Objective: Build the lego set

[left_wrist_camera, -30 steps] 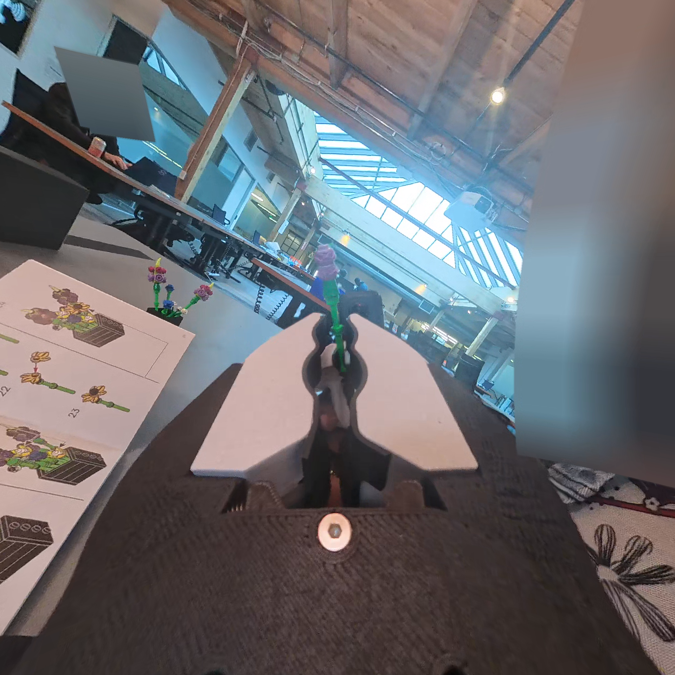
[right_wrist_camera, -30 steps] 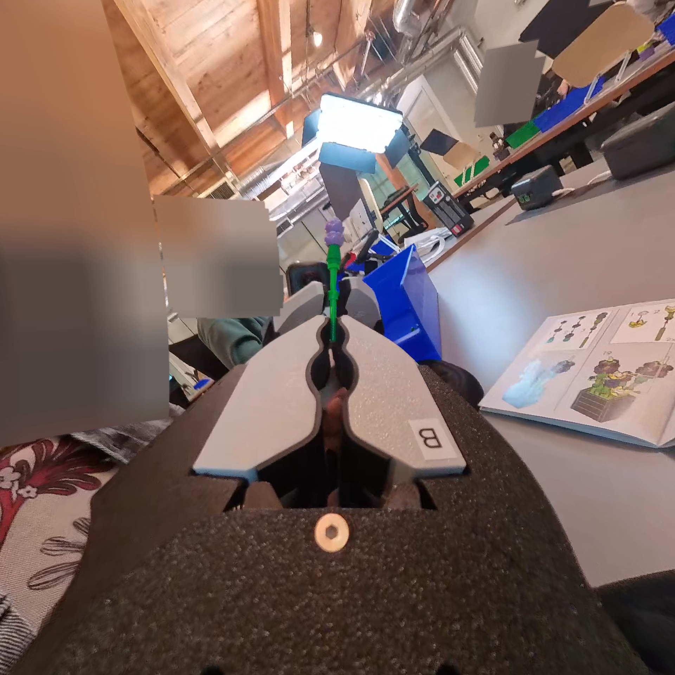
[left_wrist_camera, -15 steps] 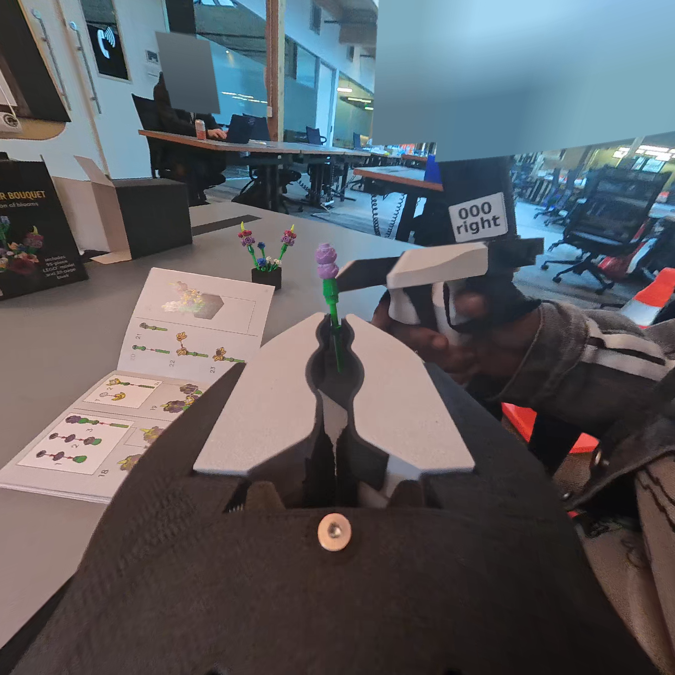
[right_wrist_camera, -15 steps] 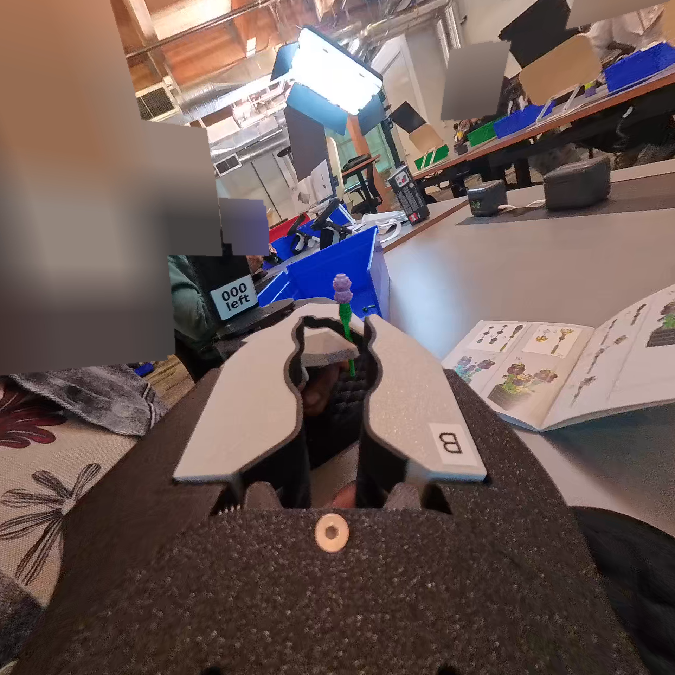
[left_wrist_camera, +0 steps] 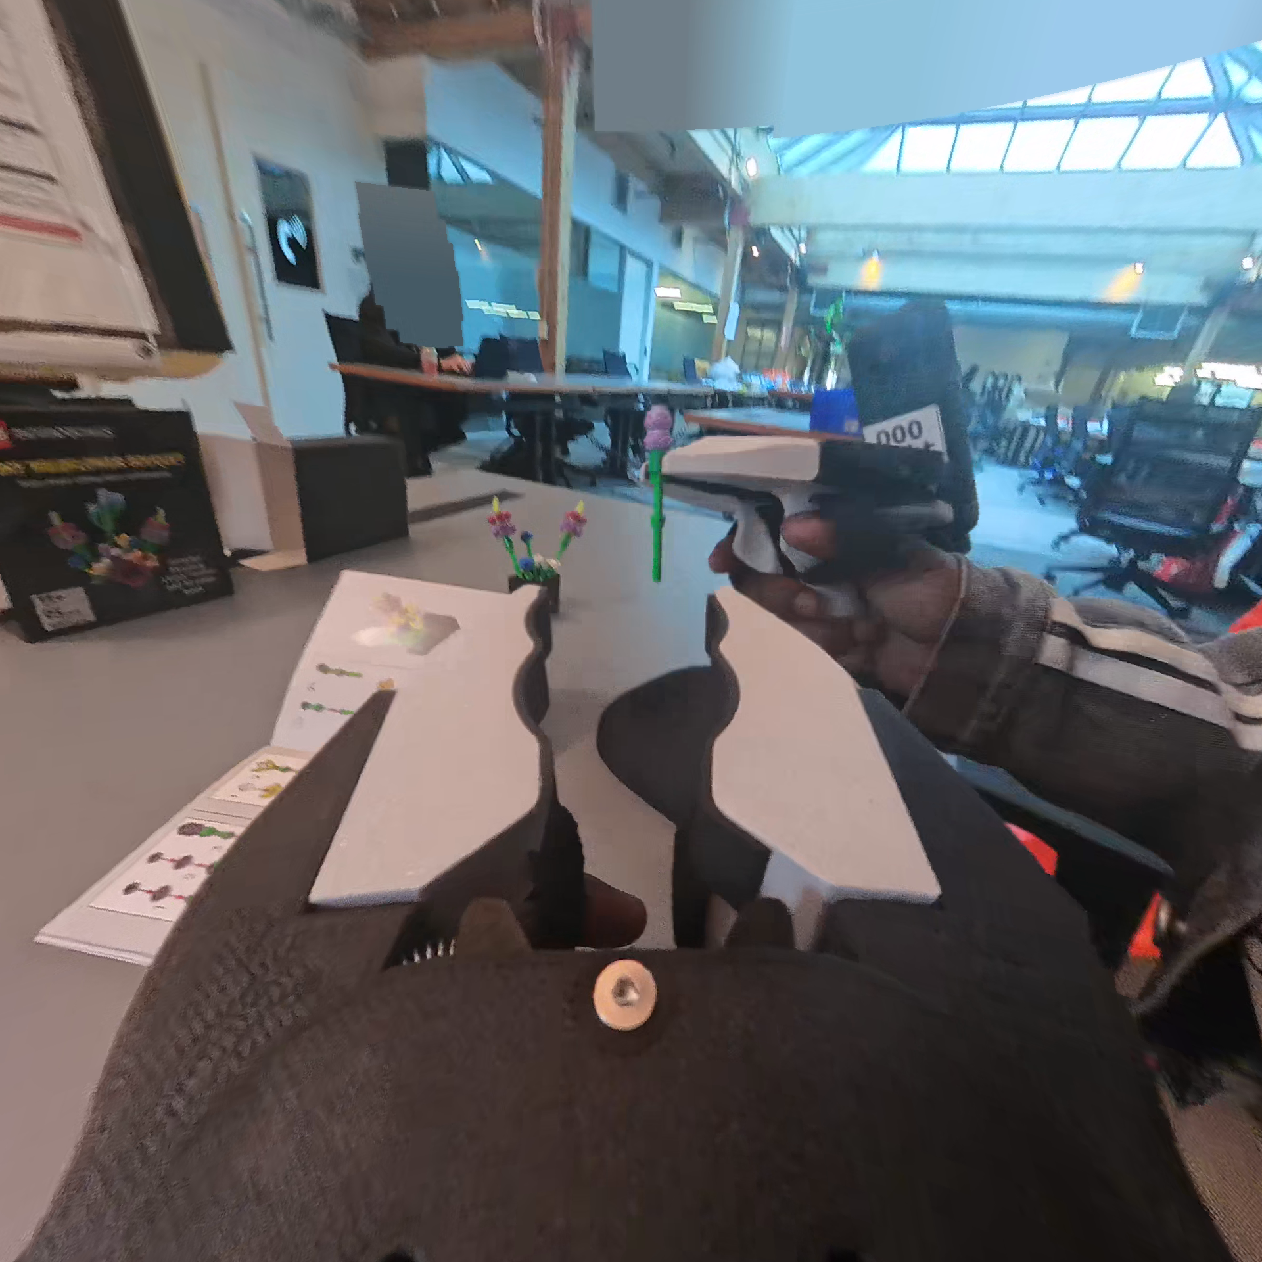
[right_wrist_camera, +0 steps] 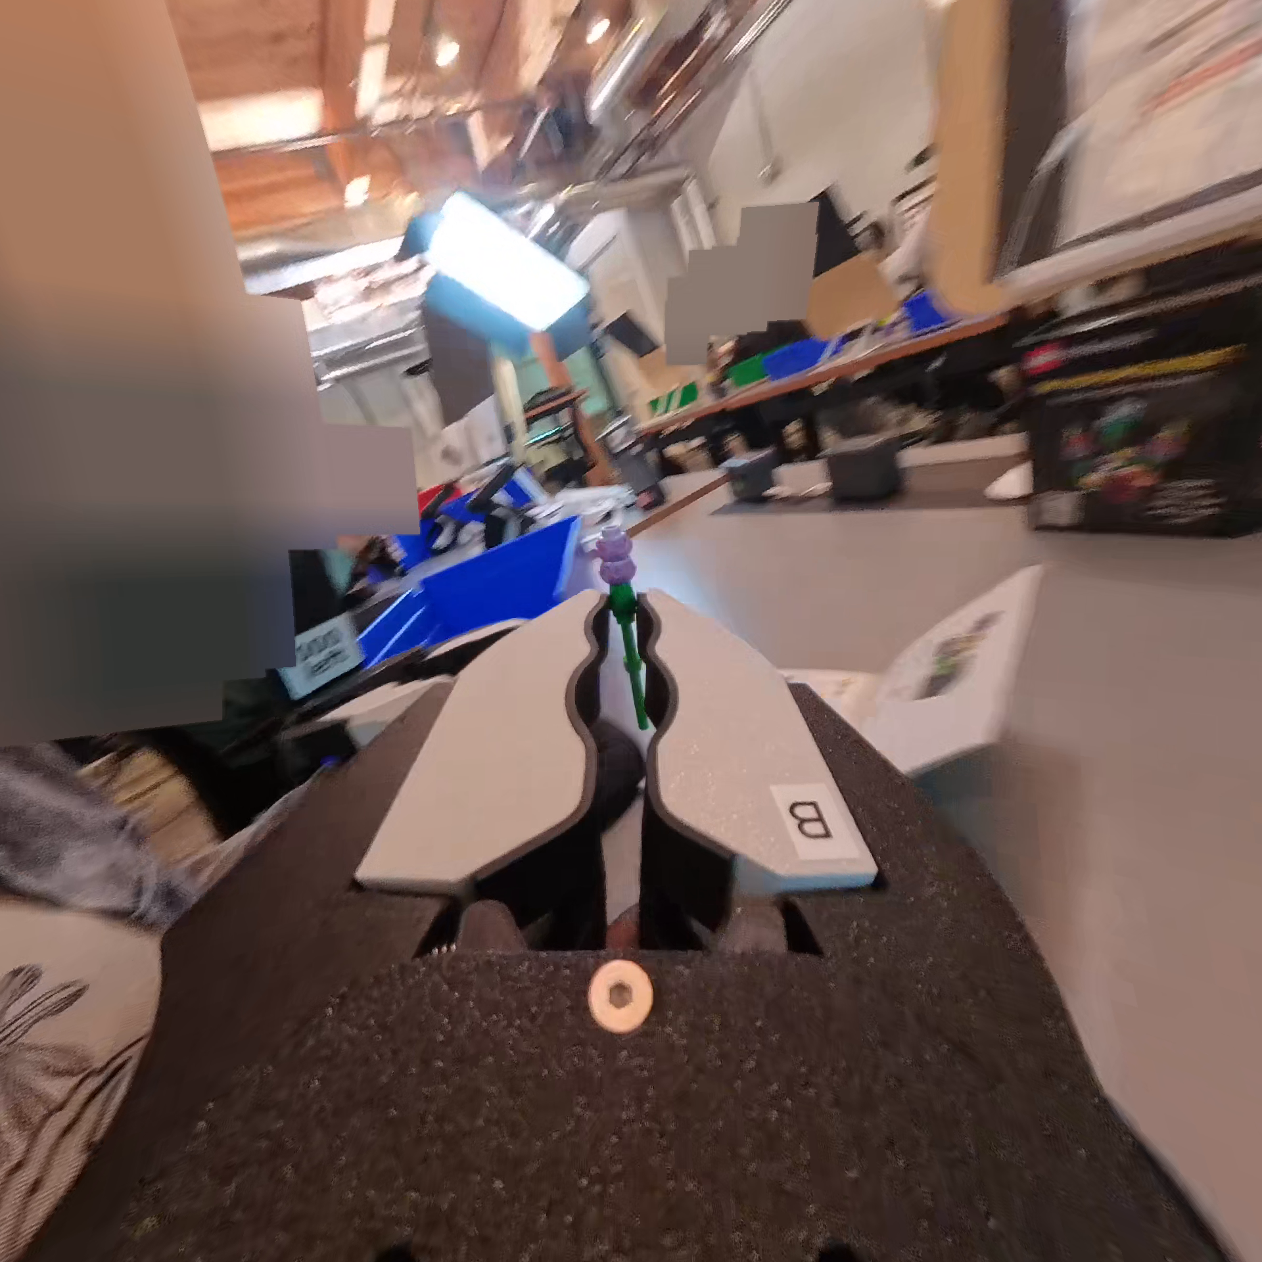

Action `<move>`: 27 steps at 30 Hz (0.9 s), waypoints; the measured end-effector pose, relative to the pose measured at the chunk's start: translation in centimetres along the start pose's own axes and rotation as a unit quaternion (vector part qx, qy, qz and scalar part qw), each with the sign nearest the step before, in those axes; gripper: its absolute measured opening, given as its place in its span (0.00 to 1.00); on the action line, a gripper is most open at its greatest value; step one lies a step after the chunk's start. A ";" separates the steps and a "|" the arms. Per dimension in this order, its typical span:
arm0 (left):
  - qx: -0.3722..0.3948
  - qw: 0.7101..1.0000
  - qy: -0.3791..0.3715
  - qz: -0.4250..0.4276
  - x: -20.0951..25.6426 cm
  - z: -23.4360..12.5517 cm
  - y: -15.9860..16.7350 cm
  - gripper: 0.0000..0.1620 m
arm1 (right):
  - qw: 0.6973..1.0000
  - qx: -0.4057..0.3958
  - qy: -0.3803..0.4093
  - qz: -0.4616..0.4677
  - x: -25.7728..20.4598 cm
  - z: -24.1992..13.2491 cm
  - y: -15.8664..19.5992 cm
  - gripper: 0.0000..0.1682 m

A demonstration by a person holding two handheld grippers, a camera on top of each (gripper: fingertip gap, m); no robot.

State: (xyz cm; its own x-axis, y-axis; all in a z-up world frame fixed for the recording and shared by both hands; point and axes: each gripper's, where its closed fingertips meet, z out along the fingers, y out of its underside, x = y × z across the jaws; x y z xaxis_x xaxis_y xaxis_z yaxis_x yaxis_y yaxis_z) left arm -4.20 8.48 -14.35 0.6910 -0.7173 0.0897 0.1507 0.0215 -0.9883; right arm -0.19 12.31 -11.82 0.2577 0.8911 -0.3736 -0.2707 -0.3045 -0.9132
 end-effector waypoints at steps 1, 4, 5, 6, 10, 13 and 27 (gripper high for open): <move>0.015 1.000 -0.006 -0.001 -0.3 -0.2 -0.3 0.26 | 0.999 0.018 0.031 -0.009 1.8 -0.8 -1.3 0.04; 0.031 0.999 -0.014 -0.020 -0.9 -0.4 -0.6 0.27 | 0.987 0.067 0.139 -0.052 8.3 -3.3 -4.7 0.04; 0.030 0.999 -0.013 -0.024 -1.0 -0.3 -0.5 0.27 | 0.980 0.077 0.170 -0.063 10.4 -4.0 -5.4 0.04; 0.029 0.999 -0.014 -0.028 -1.1 -0.3 -0.5 0.27 | 0.975 0.082 0.194 -0.069 12.4 -4.5 -5.6 0.04; 0.033 0.999 -0.020 -0.035 -1.4 -0.4 -0.5 0.27 | 0.963 0.053 0.254 -0.066 18.2 -4.5 -4.3 0.04; 0.037 0.998 -0.025 -0.042 -1.7 -0.5 -0.6 0.27 | 0.955 0.007 0.282 -0.097 20.2 -3.6 -2.8 0.04; 0.046 0.996 -0.027 -0.066 -2.2 -0.8 -0.7 0.26 | 0.933 -0.095 0.323 -0.124 22.9 -2.6 -0.5 0.04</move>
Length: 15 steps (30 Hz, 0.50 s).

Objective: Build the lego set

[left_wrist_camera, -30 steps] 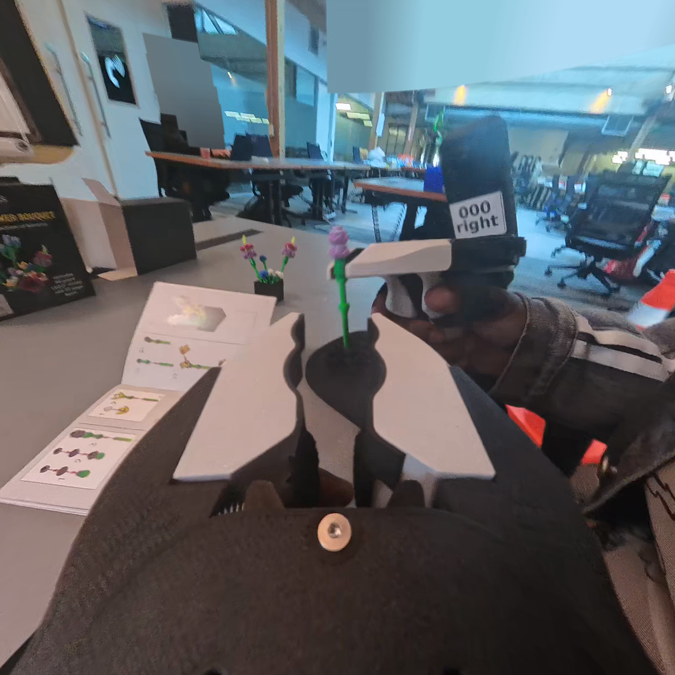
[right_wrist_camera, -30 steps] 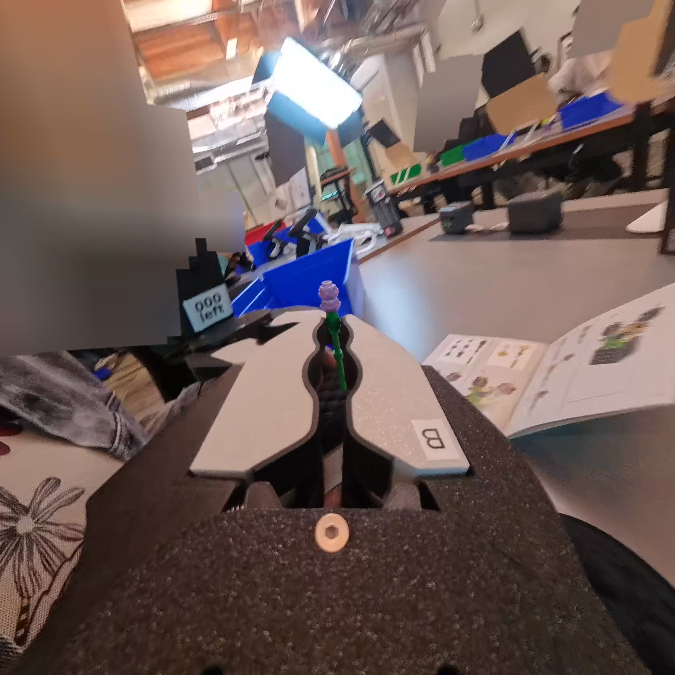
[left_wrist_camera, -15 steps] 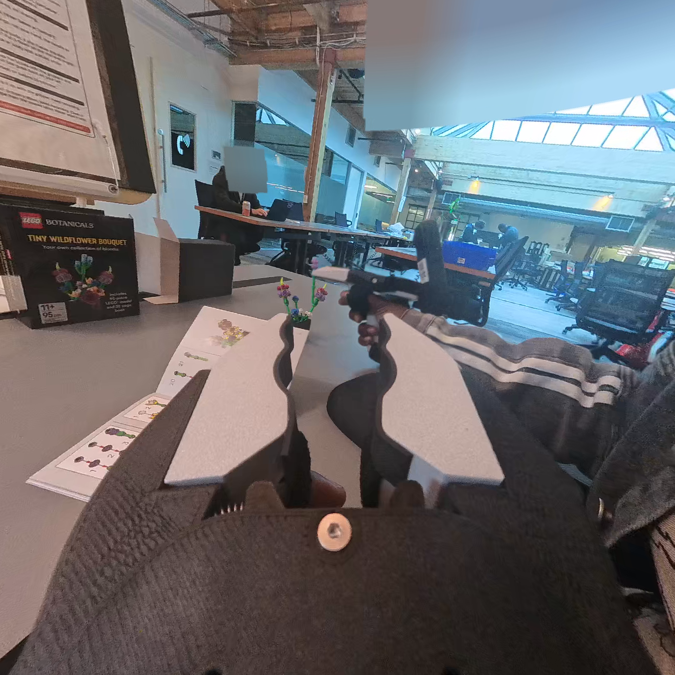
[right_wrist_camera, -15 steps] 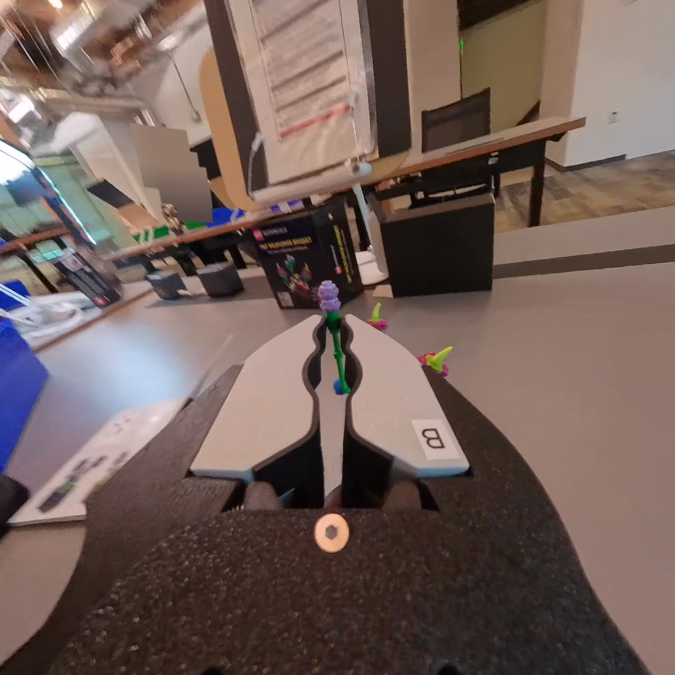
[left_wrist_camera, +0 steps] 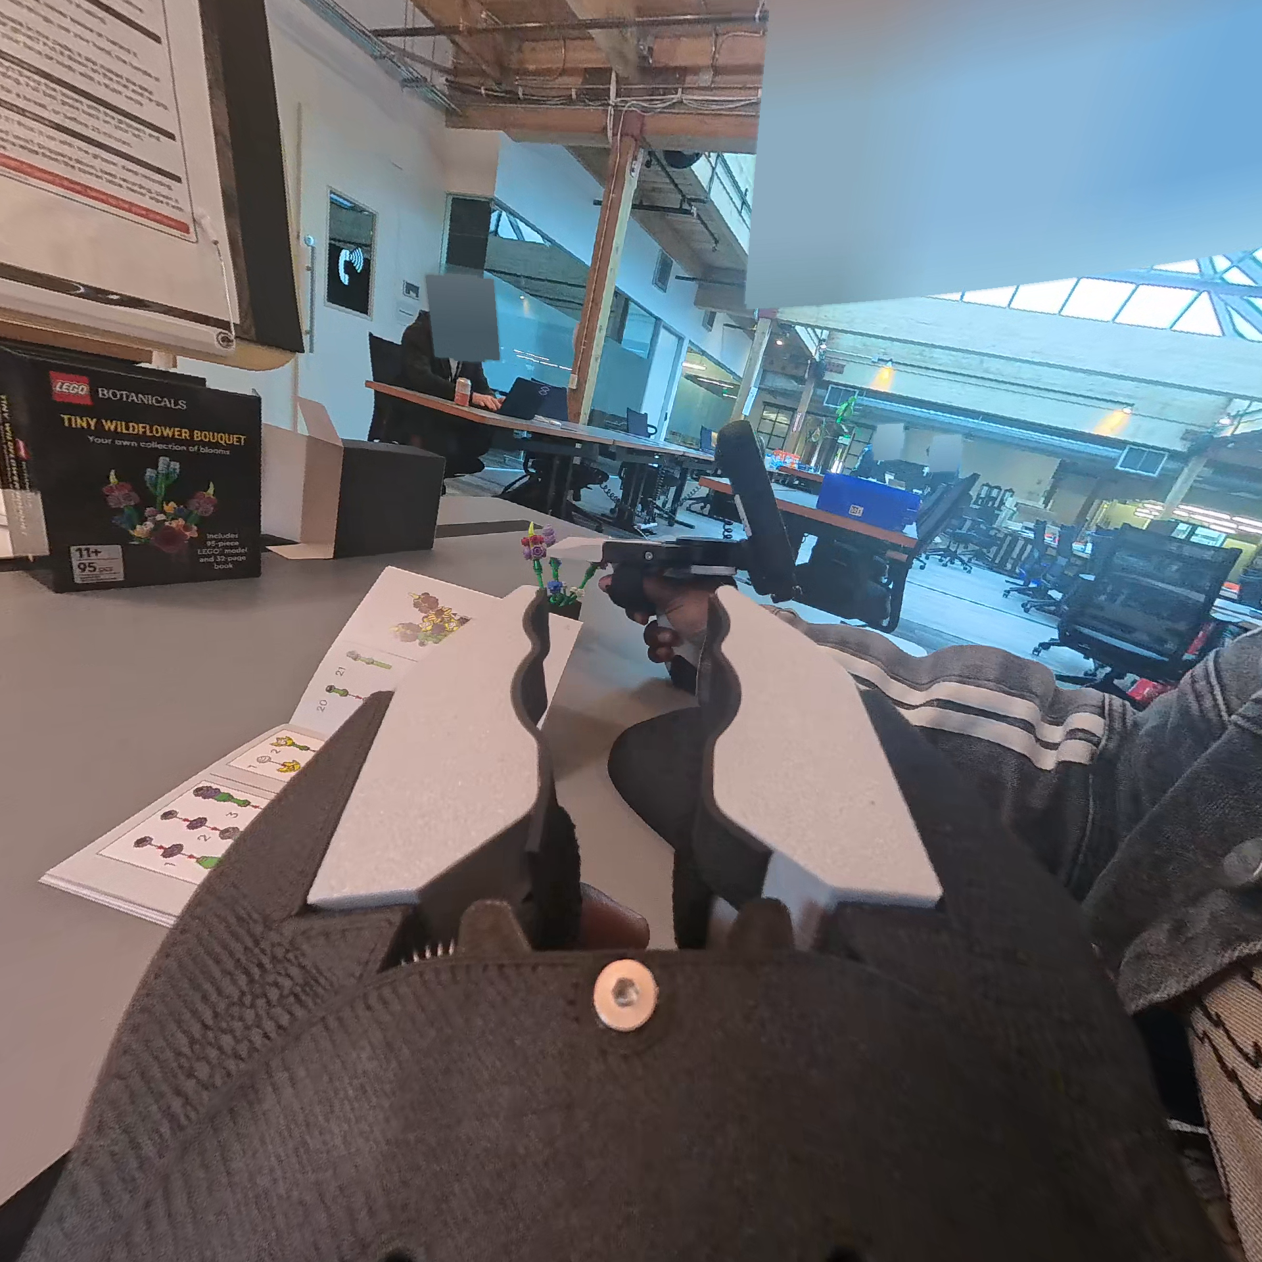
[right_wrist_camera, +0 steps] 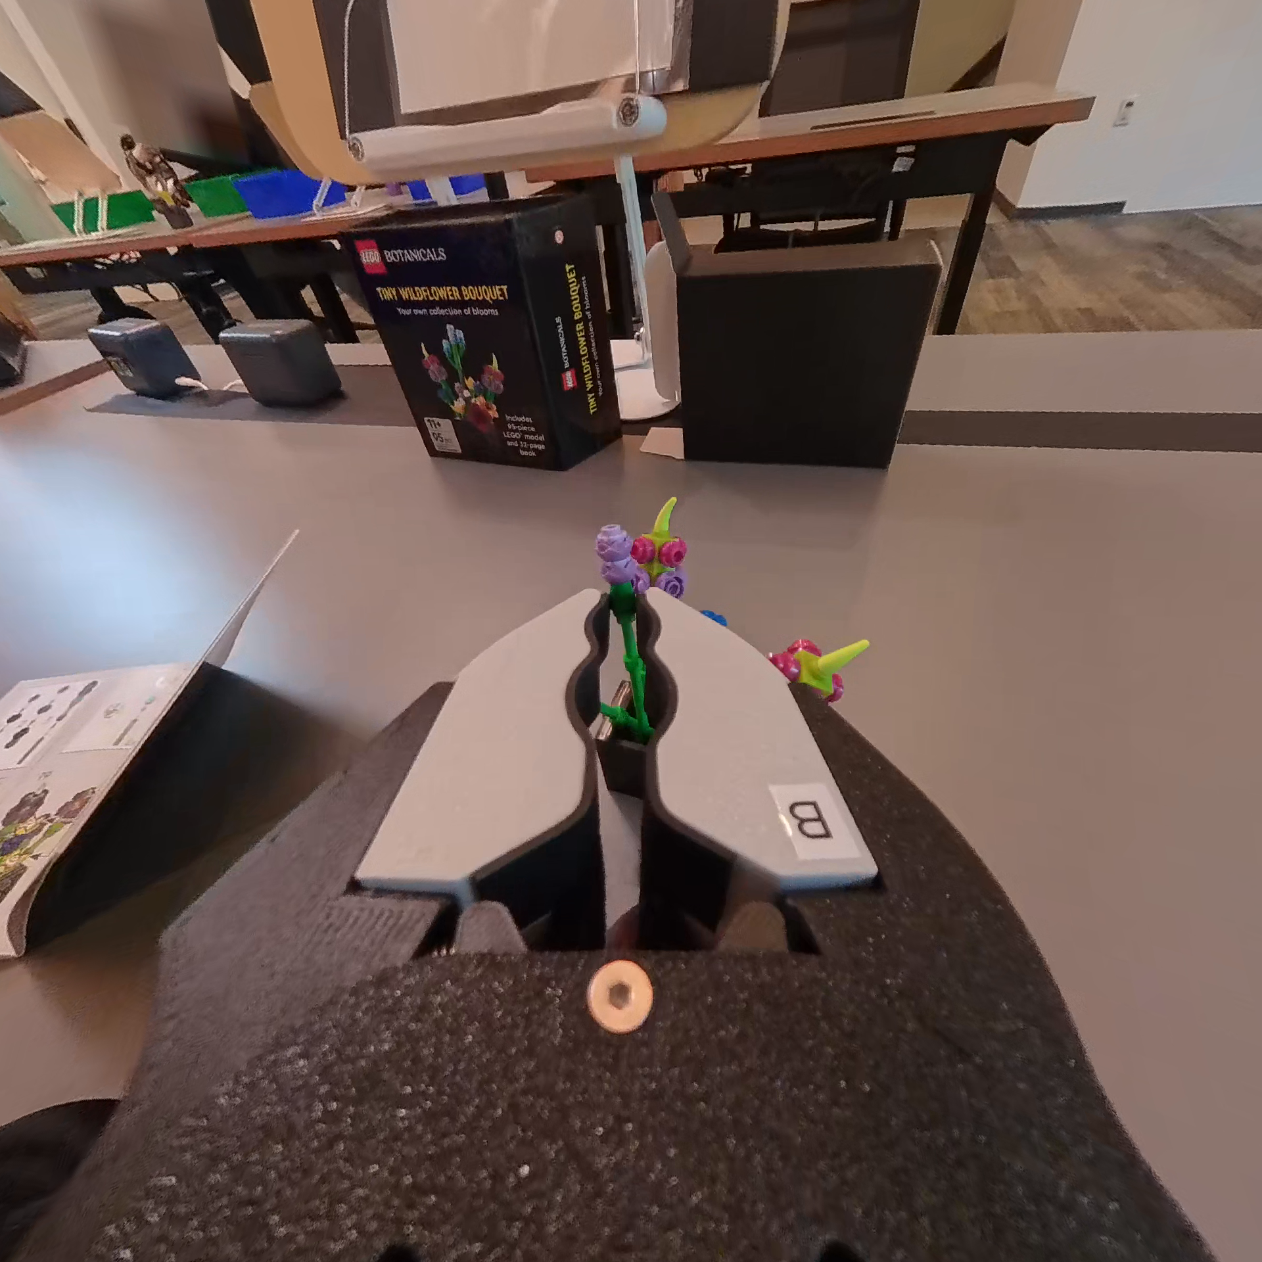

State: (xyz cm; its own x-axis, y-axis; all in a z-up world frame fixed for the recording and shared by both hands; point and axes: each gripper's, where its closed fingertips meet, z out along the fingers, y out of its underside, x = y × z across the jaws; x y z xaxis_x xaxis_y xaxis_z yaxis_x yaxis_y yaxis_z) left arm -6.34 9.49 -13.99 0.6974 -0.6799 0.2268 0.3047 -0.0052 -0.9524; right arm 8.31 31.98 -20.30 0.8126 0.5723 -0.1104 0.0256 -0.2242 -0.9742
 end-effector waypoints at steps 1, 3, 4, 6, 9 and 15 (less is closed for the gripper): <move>0.000 1.000 0.000 -0.001 -0.1 0.0 0.0 0.26 | 1.000 -0.001 0.000 -0.001 0.0 0.1 0.0 0.04; 0.000 1.000 0.000 -0.003 -0.1 0.0 0.0 0.27 | 1.000 -0.010 0.003 -0.004 0.1 0.0 0.2 0.04; 0.000 1.000 0.000 -0.003 -0.1 0.0 0.0 0.26 | 1.000 -0.017 0.008 -0.005 0.2 0.0 0.4 0.04; 0.001 1.000 0.000 -0.002 -0.1 0.0 0.0 0.27 | 1.000 -0.025 0.015 -0.009 0.3 -0.1 0.7 0.04; 0.000 1.000 0.000 -0.003 0.0 0.0 0.0 0.27 | 0.999 -0.027 0.018 -0.013 0.2 -0.3 0.8 0.04; 0.001 1.000 -0.001 -0.005 -0.1 -0.1 0.0 0.27 | 0.999 -0.040 0.020 -0.005 0.3 -0.6 1.2 0.07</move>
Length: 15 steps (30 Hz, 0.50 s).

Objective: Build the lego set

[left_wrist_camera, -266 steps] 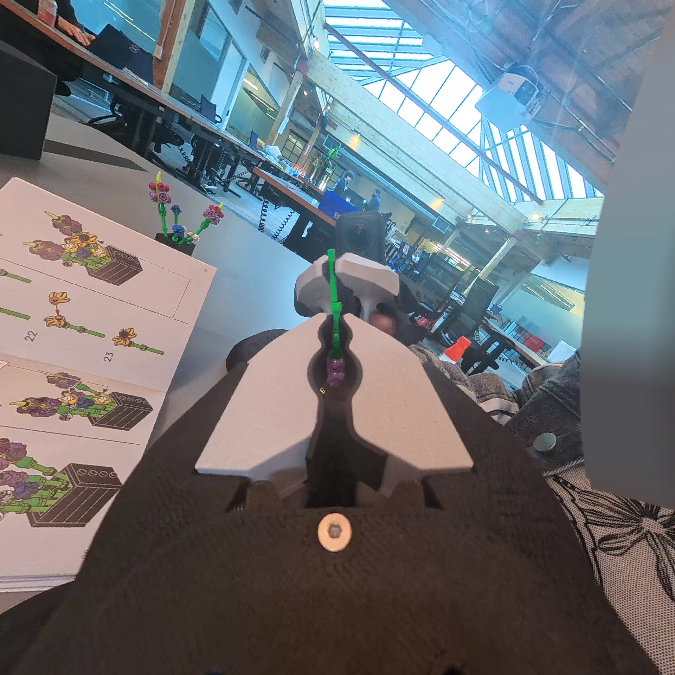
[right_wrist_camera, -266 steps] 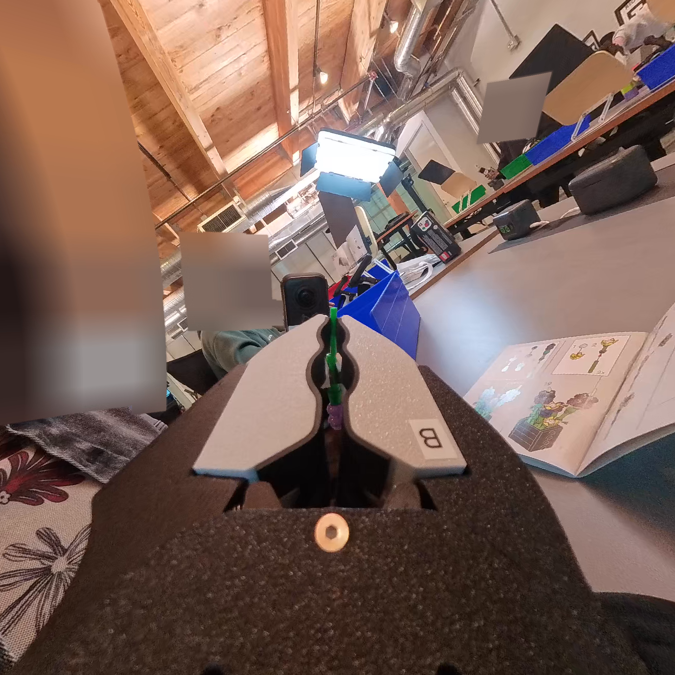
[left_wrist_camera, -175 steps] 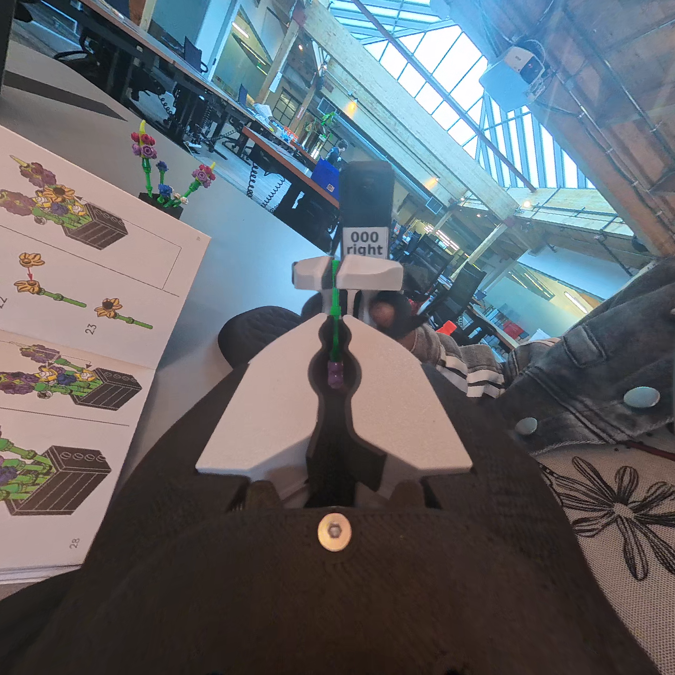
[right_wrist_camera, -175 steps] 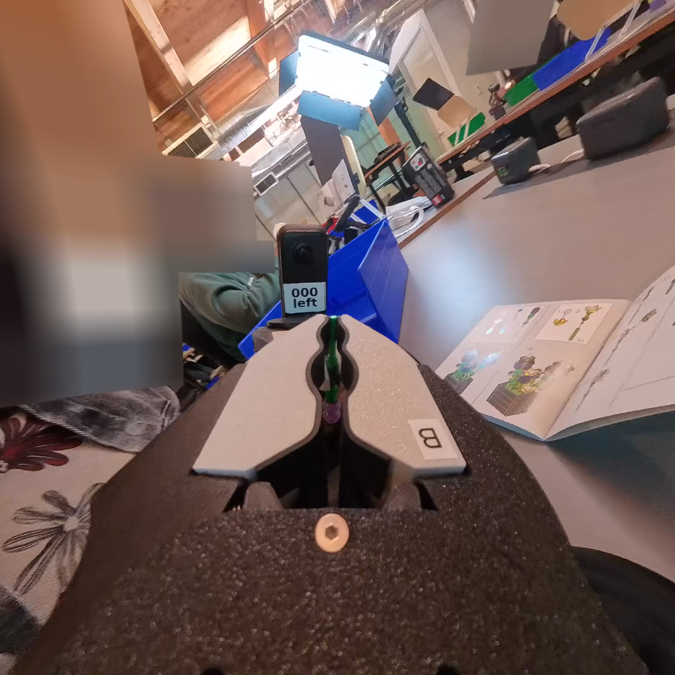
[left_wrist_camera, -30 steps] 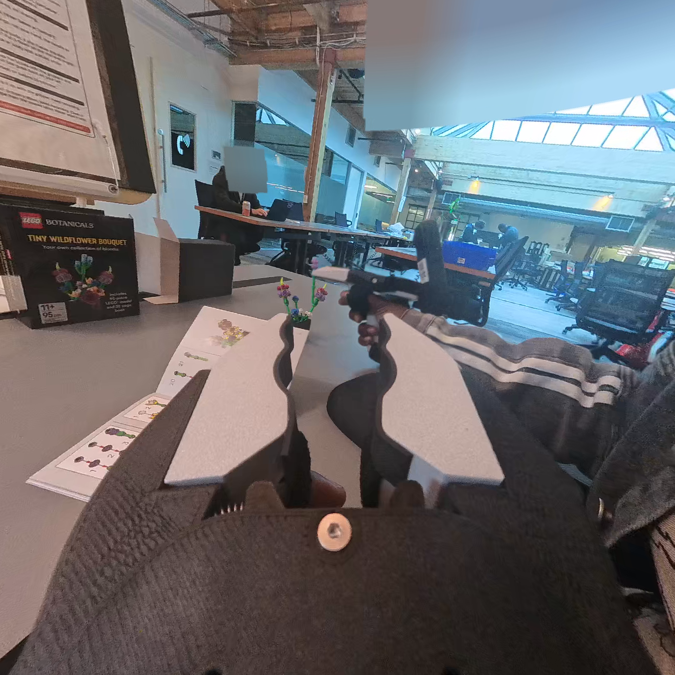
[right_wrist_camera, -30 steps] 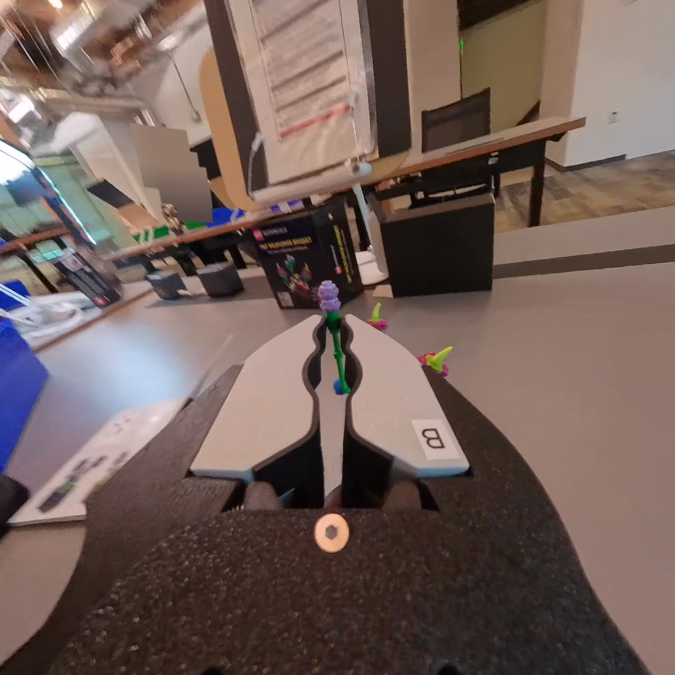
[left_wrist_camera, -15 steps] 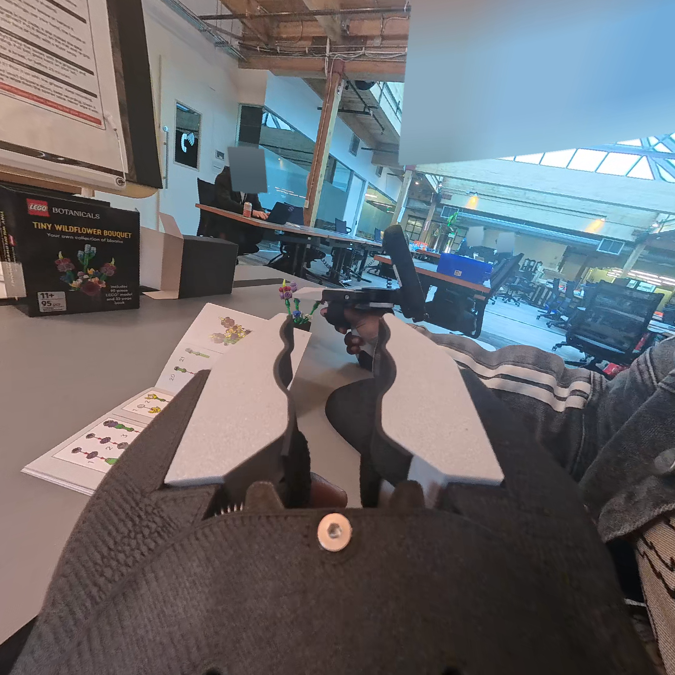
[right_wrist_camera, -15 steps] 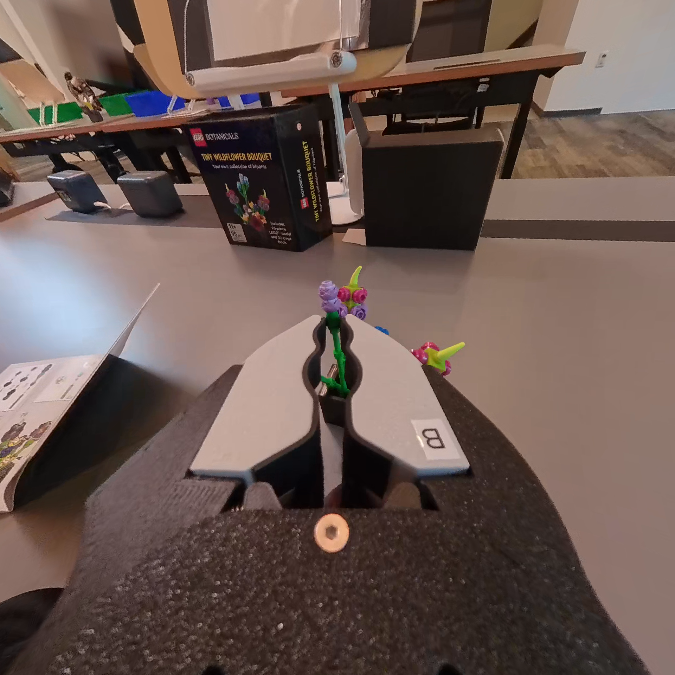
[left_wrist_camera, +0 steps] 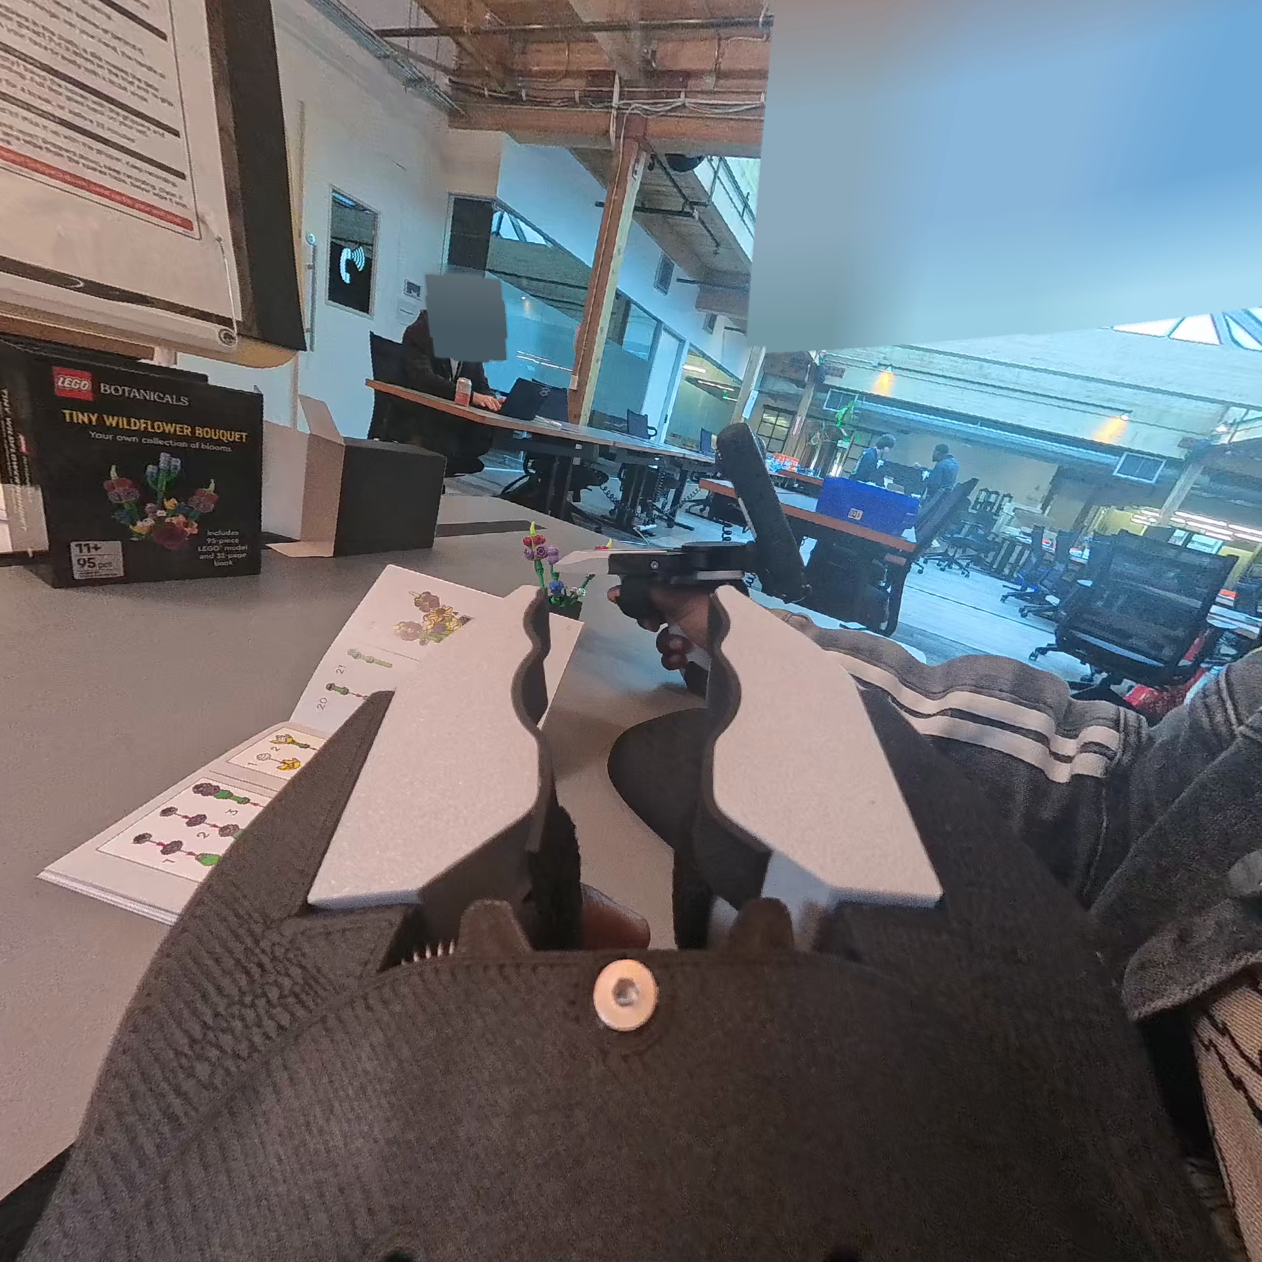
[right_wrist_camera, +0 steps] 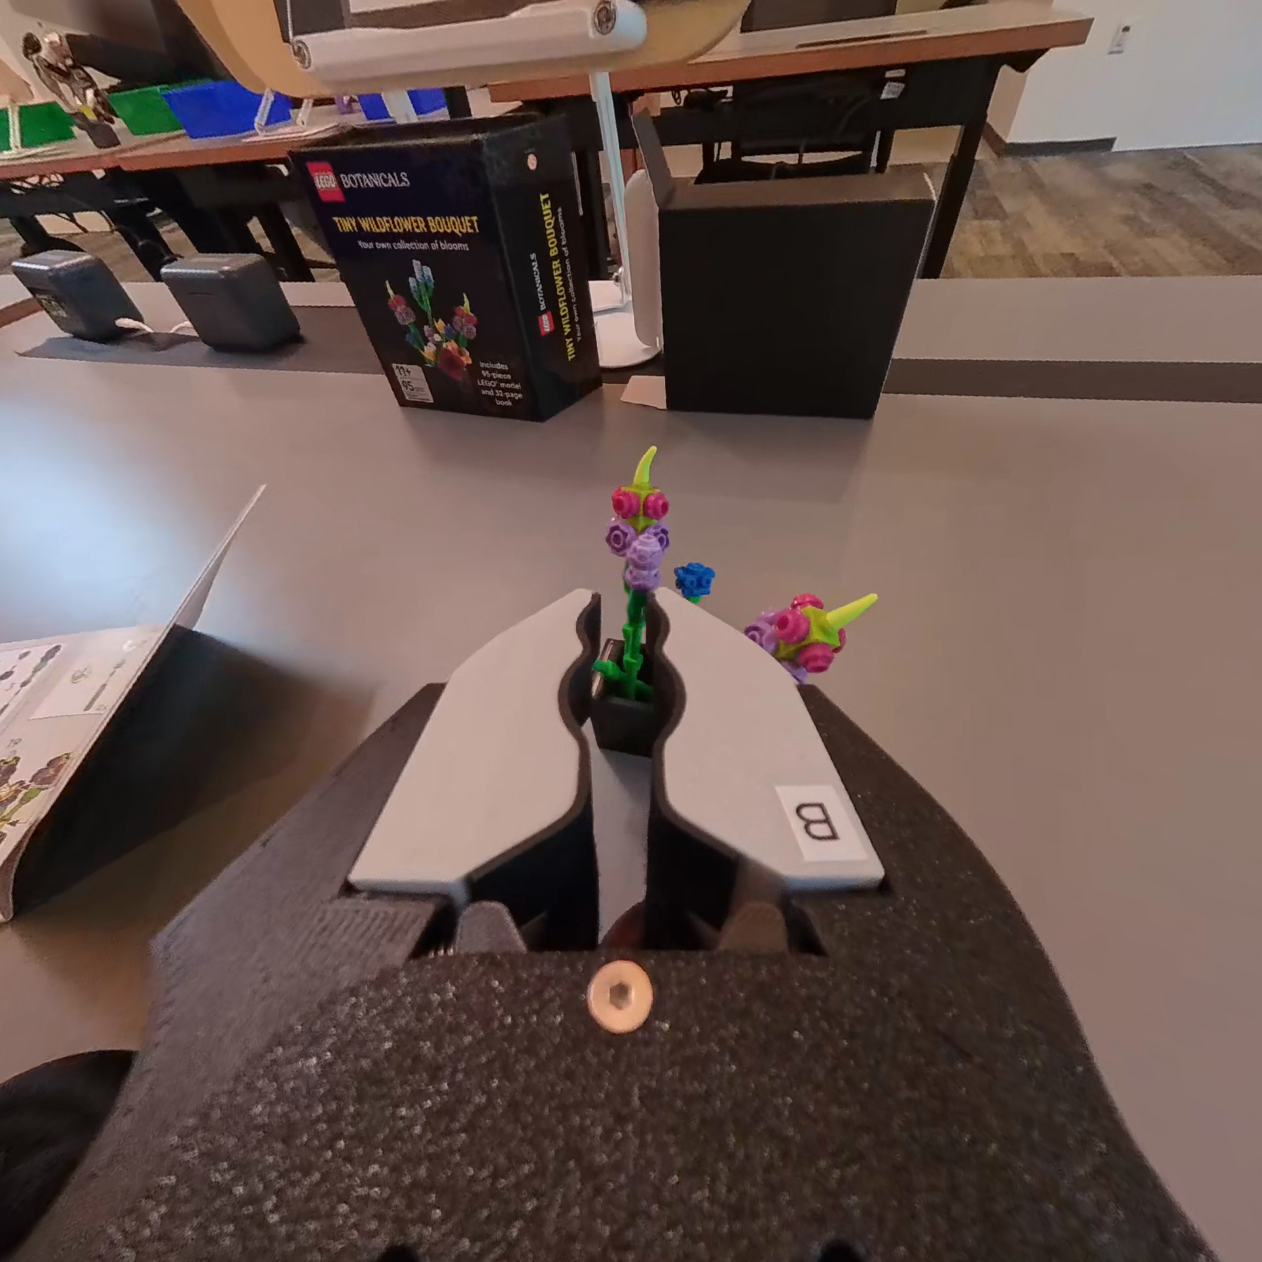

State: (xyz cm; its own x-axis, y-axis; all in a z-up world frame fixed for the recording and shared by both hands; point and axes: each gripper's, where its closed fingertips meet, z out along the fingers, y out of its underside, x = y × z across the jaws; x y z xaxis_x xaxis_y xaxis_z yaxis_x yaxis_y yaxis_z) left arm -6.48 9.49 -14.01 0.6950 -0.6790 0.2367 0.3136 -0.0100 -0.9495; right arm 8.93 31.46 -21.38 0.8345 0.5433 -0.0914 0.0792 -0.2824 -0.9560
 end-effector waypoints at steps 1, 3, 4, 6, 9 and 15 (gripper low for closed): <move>0.000 1.000 0.000 -0.001 0.0 0.0 0.0 0.26 | 1.000 -0.004 0.001 -0.001 0.0 0.0 0.1 0.07; 0.000 1.000 0.000 -0.002 0.0 0.0 0.0 0.27 | 1.000 -0.014 0.004 -0.009 0.1 -0.1 0.4 0.08; 0.001 1.000 0.000 -0.002 0.0 0.0 0.0 0.27 | 1.000 -0.018 0.006 -0.015 0.1 -0.2 0.4 0.09; 0.002 1.000 0.000 -0.003 -0.1 0.0 0.0 0.27 | 0.999 -0.018 0.005 -0.027 -0.2 -0.6 0.2 0.11; 0.002 1.000 -0.001 -0.006 -0.2 0.0 -0.1 0.27 | 0.997 -0.017 0.004 -0.075 -0.3 -1.6 -1.1 0.10; 0.003 1.000 0.004 -0.011 -0.1 0.0 -0.1 0.27 | 0.922 -0.234 -0.156 -0.266 -0.1 -1.9 -2.1 0.24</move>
State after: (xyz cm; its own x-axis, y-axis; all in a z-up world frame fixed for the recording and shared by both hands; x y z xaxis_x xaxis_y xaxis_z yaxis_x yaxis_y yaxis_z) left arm -6.54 9.58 -13.97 0.6832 -0.6840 0.2556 0.3318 -0.0211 -0.9431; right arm 9.72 30.46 -18.81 0.4182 0.8839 0.2093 0.7194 -0.1816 -0.6705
